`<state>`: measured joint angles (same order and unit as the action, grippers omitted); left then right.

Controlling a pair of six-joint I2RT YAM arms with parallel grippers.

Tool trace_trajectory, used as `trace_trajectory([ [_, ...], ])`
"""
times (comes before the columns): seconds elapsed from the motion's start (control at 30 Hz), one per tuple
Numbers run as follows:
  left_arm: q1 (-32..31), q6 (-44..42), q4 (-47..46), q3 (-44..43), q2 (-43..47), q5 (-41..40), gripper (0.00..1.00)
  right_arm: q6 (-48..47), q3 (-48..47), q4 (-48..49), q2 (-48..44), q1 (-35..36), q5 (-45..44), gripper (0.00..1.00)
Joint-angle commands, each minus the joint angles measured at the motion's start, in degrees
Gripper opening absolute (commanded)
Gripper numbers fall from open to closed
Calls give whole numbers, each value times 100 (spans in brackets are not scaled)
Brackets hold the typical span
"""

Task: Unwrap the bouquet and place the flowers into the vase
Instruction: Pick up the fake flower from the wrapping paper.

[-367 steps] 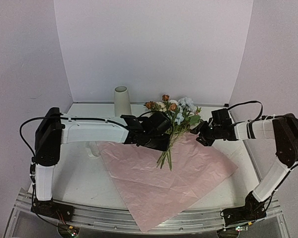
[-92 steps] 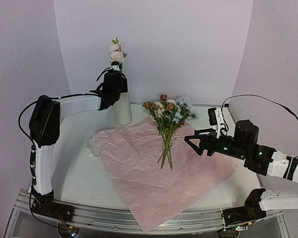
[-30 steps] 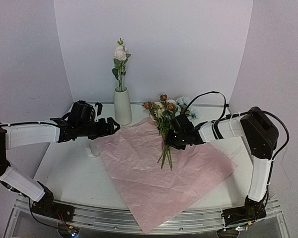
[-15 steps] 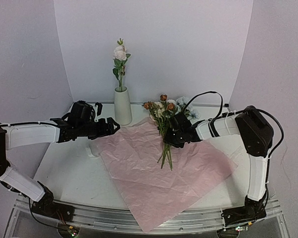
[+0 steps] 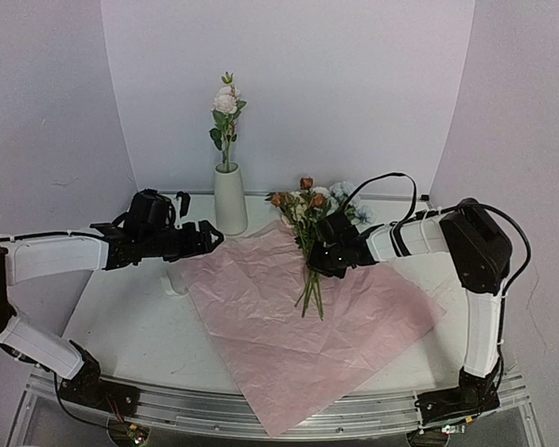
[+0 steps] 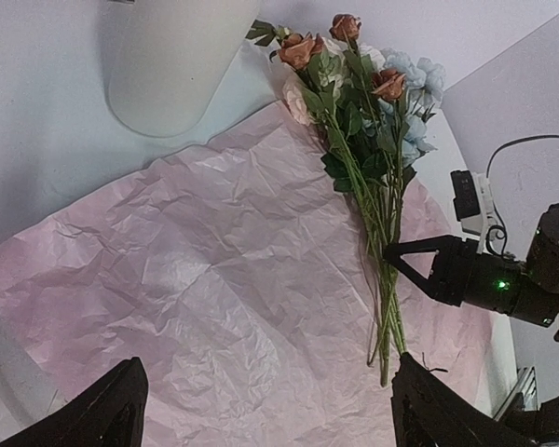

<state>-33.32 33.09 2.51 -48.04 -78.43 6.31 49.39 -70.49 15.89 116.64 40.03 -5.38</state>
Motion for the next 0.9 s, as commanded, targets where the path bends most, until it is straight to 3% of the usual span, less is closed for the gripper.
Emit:
trace_trajectory([
  [0.0, -17, 84, -165, 52, 228, -7, 92, -203, 90, -220, -745, -22, -58, 11],
  [0.37, -95, 290, -172, -58, 107, 98, 92, -596, 295, -227, -1576, -18, 107, 10],
  [0.5, -152, 303, -171, -111, 116, 41, 92, -814, 284, -227, -1832, -22, 24, 4],
  [0.87, -204, 277, -163, -200, 158, 28, 92, -1685, -241, -236, -2219, -20, -143, 3],
])
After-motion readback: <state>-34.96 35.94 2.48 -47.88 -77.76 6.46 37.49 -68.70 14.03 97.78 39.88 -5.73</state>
